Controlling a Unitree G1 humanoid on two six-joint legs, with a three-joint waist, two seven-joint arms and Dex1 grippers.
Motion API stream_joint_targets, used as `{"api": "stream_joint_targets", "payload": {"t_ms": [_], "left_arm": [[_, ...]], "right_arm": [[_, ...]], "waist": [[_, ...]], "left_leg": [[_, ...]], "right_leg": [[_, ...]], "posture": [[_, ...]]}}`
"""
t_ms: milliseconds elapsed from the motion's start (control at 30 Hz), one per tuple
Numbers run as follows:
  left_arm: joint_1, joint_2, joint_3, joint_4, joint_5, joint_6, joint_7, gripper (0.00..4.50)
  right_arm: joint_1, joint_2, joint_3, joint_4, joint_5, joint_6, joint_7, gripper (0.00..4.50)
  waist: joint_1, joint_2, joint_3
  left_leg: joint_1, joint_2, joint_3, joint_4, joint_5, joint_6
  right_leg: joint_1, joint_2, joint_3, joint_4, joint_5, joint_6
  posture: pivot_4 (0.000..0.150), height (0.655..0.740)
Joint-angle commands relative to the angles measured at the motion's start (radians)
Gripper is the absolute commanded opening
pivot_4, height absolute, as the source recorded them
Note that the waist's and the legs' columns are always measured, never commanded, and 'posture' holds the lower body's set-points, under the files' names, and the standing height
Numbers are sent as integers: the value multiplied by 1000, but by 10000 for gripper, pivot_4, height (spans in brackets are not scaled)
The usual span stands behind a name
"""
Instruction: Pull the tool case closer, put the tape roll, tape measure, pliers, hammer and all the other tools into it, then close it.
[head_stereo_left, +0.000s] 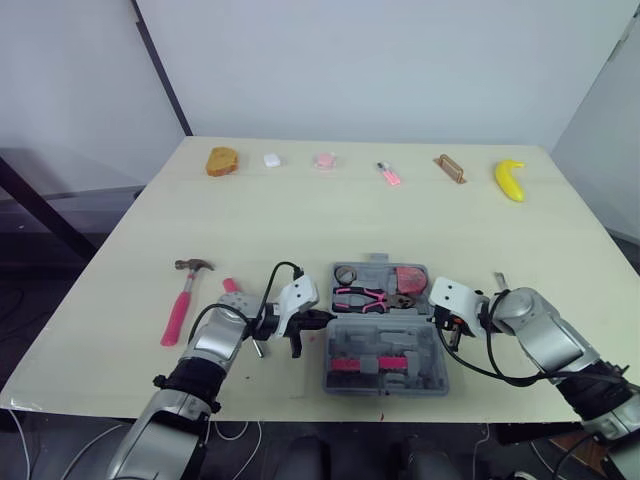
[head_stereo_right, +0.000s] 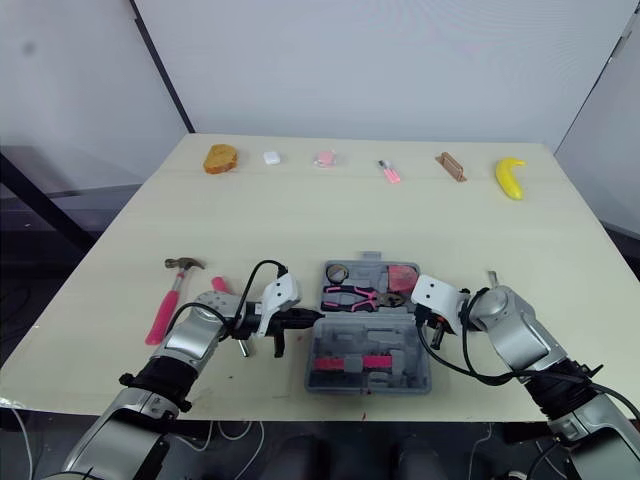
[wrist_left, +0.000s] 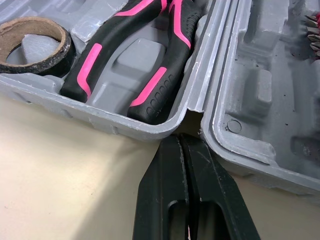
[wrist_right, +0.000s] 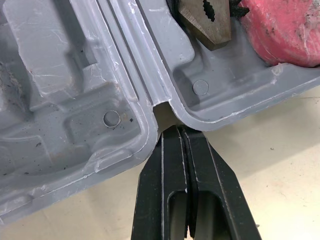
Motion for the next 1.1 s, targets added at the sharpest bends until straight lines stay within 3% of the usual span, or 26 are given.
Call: {"api": "stream_joint_targets", "payload": {"t_ms": [33,467,733,1033,1100], "left_arm": [[-15,-21,-10,-17,-5,-15,6,782],[40,1,24,-77,-35,21,9,782],[169,53,139,-225,-123,38,66,782],[411,17,392,-489,-399,107,153,782],[500,26,449,-539,-452,124,154,6559]], "right_arm": [[-15,15,-14,-24,5,-19,-6,0],[14,-12,-42,-54,21,1,3,0],[195,-103,-312,-107,164,-64,-4,0],[411,49,-608,-176,400,-255,-44,0],[475,71,-655,-194,441,-272,-51,6113]], "waist": [[0,0,0],[-1,0,0],[-2,0,0],[-4,0,0],[-3,1,0]], "left_leg": [[0,0,0,0,0,0],[0,0,0,0,0,0],[-1,1,-2,-1,0,0],[0,3,-1,-2,0,0],[0,3,0,-2,0,0]], "right_leg": [[0,0,0,0,0,0],[0,0,0,0,0,0],[-1,-3,0,-1,0,0],[-1,-4,0,0,0,0],[-1,-4,0,-1,0,0]], "posture": [[1500,7400],[1500,7400],[1500,7400],[1500,7400],[1500,7400]]}}
